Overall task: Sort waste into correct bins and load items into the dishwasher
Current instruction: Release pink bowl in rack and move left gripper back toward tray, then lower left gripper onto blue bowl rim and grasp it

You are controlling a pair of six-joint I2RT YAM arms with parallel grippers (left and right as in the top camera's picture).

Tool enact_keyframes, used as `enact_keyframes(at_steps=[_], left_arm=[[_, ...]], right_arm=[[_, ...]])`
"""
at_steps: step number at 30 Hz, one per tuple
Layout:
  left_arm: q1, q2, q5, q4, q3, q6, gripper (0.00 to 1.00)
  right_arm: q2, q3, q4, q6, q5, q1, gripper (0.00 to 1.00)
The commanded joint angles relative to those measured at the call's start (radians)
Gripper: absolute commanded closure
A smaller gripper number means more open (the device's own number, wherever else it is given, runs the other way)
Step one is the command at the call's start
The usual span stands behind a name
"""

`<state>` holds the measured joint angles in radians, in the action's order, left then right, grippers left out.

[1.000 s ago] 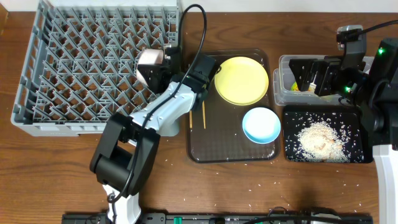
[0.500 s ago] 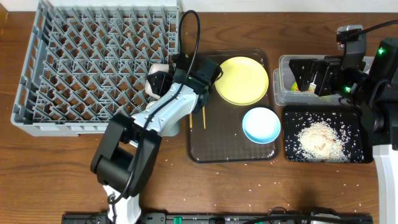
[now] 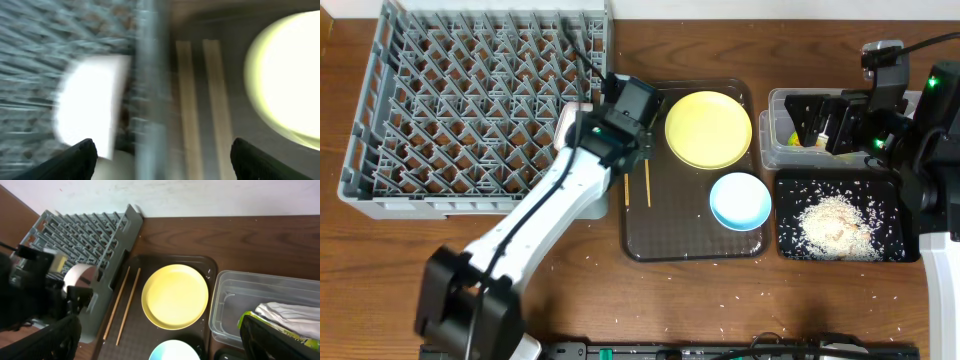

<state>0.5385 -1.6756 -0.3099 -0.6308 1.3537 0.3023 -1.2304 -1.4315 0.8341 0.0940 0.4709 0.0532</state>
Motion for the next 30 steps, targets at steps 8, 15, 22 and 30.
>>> enact_keyframes(at_steps=[8,15,22,30], left_arm=[[0.051,-0.079,0.564,0.058,-0.008,0.358,0.14],[0.121,-0.187,0.570,0.162,-0.008,0.369,0.14],[0.177,-0.256,0.572,0.278,-0.008,0.370,0.14],[0.207,-0.366,0.573,0.301,-0.007,0.430,0.14]], right_arm=[[0.000,-0.007,0.001,-0.013,-0.003,0.005,0.01],[0.000,-0.007,0.001,-0.013,-0.003,0.005,0.01],[0.000,-0.007,0.001,-0.013,-0.003,0.005,0.01],[0.000,-0.007,0.001,-0.013,-0.003,0.005,0.01]])
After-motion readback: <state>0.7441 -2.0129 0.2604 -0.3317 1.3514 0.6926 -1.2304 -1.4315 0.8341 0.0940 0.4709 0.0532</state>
